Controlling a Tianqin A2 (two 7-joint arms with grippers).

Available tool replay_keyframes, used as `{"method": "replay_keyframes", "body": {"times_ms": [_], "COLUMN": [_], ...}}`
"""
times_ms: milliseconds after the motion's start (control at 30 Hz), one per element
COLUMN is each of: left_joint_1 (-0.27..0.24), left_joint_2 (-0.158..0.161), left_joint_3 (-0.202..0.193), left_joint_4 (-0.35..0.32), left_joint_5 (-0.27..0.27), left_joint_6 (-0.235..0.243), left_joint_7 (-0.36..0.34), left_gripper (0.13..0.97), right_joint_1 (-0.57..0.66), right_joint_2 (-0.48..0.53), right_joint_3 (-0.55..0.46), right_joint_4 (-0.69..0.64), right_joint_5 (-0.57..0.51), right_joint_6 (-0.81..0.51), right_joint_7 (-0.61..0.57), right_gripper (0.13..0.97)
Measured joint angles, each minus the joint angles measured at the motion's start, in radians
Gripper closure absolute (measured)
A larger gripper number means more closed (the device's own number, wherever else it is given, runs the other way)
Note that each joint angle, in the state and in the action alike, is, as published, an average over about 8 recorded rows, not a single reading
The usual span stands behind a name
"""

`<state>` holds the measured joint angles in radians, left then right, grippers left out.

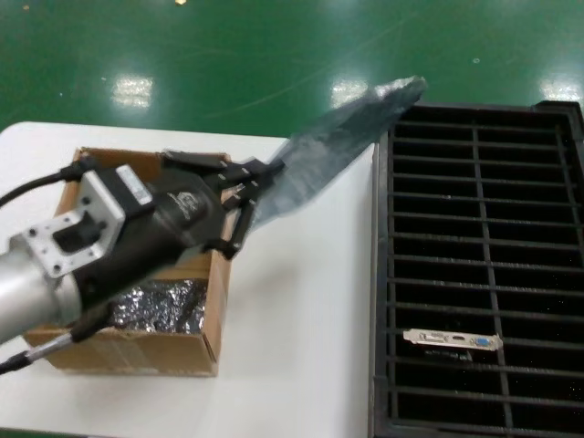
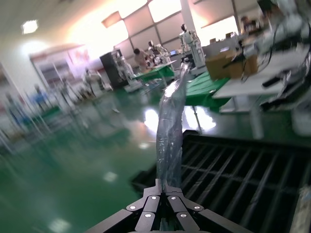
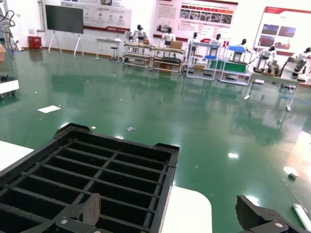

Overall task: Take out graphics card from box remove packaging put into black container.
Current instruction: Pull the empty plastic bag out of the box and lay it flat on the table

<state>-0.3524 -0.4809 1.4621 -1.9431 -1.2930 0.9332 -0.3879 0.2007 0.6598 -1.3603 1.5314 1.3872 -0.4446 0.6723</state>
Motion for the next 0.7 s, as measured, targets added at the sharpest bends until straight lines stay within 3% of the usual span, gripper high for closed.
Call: {"method": "replay_keyframes", "body": {"times_ms": [133, 300, 400, 533, 700], "left_joint_1": [-0.095, -0.201, -0.239, -0.262, -0.286], "left_joint_2": [0.13, 0.316, 0.387, 0.423, 0.423], "left_joint_3": [-0.042, -0.115, -0.128, -0.098, -0.048], "left_joint_4": [0.07, 0.167, 0.222, 0.295, 0.392], "left_joint_5": [0.102, 0.323, 0.456, 0.599, 0.695], "left_joint_6": [0.182, 0.401, 0.485, 0.51, 0.454], "left_joint_7": [-0.182, -0.416, -0.556, -0.716, -0.832], "left_gripper": [0.958, 0.958, 0.958, 0.958, 0.948], "right_joint_1": [0.0, 0.0, 0.0, 0.0, 0.0], "right_joint_2": [0.0, 0.0, 0.0, 0.0, 0.0], "right_joint_3": [0.0, 0.0, 0.0, 0.0, 0.0], "right_joint_4": [0.0, 0.0, 0.0, 0.0, 0.0], "right_joint_5": [0.0, 0.0, 0.0, 0.0, 0.0], "right_joint_6": [0.0, 0.0, 0.0, 0.0, 0.0], "right_joint_7": [0.0, 0.0, 0.0, 0.0, 0.0], "right_gripper": [0.129, 0.129, 0.129, 0.129, 0.129]}}
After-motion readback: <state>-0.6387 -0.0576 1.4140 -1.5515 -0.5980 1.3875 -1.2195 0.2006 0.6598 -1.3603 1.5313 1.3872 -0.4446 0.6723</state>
